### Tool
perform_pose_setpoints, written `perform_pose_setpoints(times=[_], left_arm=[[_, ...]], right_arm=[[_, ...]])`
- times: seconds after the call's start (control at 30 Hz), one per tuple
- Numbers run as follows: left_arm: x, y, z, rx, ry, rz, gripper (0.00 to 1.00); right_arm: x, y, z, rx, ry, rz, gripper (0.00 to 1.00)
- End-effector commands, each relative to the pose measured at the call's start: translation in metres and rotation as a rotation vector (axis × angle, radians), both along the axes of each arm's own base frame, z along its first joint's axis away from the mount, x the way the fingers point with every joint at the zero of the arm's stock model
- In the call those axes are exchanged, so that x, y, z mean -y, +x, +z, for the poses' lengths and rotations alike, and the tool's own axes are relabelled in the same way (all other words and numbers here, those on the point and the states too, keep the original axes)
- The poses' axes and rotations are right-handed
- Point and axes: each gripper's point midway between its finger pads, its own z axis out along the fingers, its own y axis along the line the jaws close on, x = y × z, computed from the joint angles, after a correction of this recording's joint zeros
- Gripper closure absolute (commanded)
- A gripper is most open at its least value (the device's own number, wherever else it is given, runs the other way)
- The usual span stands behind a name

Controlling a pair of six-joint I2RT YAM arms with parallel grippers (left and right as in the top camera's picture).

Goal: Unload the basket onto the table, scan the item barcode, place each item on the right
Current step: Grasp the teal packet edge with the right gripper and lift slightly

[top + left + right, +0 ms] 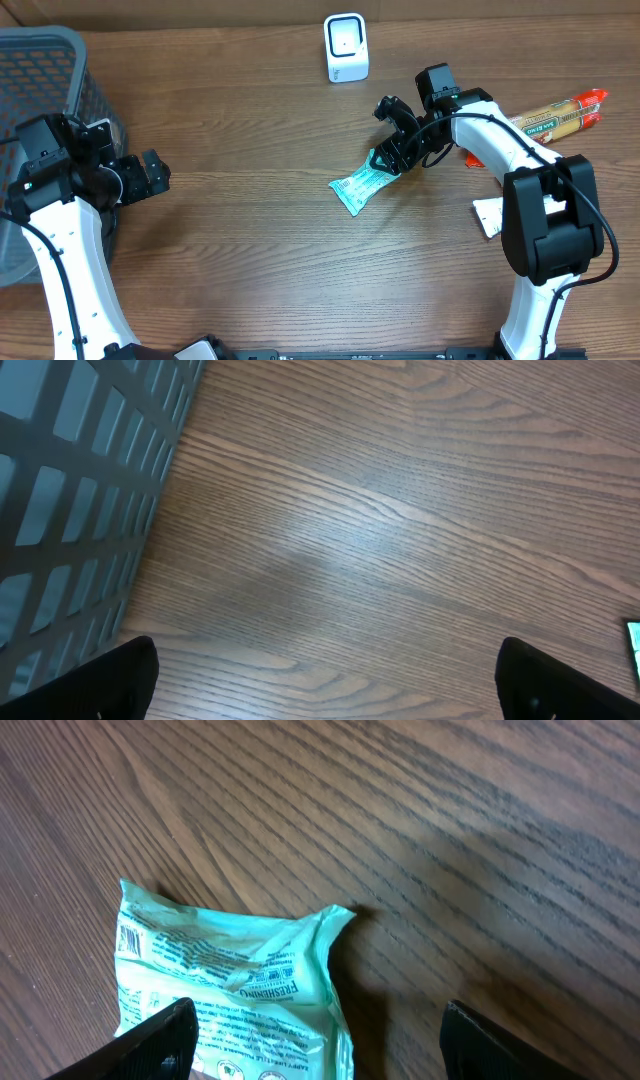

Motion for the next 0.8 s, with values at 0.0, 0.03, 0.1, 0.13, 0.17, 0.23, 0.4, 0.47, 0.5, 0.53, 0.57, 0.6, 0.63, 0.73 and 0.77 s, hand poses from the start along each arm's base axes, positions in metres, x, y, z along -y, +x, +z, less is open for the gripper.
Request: perform_pose_setpoints(times=[0.0, 0.03, 0.1, 0.13, 0.17, 0.23, 0.4, 0.47, 0.5, 0.53, 0.57, 0.6, 0.63, 0.73, 0.77], left_arm=[[-0.001, 0.002, 0.002, 0.003, -0.002, 0.018, 0.0], [-0.001, 0.002, 0.002, 0.002, -0.002, 0.018, 0.0], [-0.001, 0.002, 0.002, 0.002, -0.002, 0.018, 0.0], [-0.001, 0.002, 0.002, 0.003, -0.002, 0.018, 0.01], [-0.001, 0.002, 0.002, 0.002, -0.002, 0.018, 0.0], [-0.001, 0.002, 0.002, 0.002, -0.002, 0.018, 0.0], [-0.001, 0.002, 0.002, 0.002, -0.002, 0.018, 0.0], [-0.001, 0.002, 0.002, 0.002, -0.002, 0.018, 0.0], [-0.001, 0.002, 0.002, 0.003, -0.002, 0.018, 0.0], [-0.001, 0.002, 0.002, 0.002, -0.002, 0.018, 0.0], [-0.001, 0.002, 0.002, 0.002, -0.002, 0.018, 0.01], [-0.001, 0.002, 0.002, 0.003, -0.002, 0.018, 0.0], [-0.001, 0.002, 0.002, 0.002, -0.002, 0.018, 0.0], [-0.001, 0.002, 0.002, 0.003, -0.002, 0.018, 0.0], [-0.001, 0.002, 0.002, 0.002, -0.002, 0.018, 0.0]], right_arm=[[-0.004, -0.001, -0.001, 0.002, 0.026, 0.019, 0.22], [-0.004, -0.001, -0.001, 0.003, 0.026, 0.019, 0.22], [-0.004, -0.001, -0.003, 0.0, 0.027, 0.019, 0.22], [-0.004, -0.001, -0.005, -0.004, 0.026, 0.019, 0.22], [-0.004, -0.002, -0.007, -0.009, 0.024, 0.019, 0.22], [-0.003, -0.003, -0.012, -0.02, 0.022, 0.018, 0.22], [-0.007, -0.006, -0.019, -0.047, 0.043, 0.022, 0.23], [-0.006, -0.008, -0.022, -0.059, 0.041, 0.022, 0.23], [-0.006, -0.01, -0.023, -0.066, 0.04, 0.021, 0.23], [-0.006, -0.011, -0.023, -0.075, 0.039, 0.019, 0.23], [-0.005, -0.014, -0.024, -0.089, 0.035, 0.019, 0.23], [-0.004, -0.017, -0.025, -0.102, 0.032, 0.017, 0.23], [-0.004, -0.019, -0.025, -0.119, 0.029, 0.01, 0.23], [-0.002, -0.027, -0.026, -0.163, 0.02, -0.004, 0.22], [-0.002, -0.028, -0.026, -0.174, 0.019, -0.011, 0.23]])
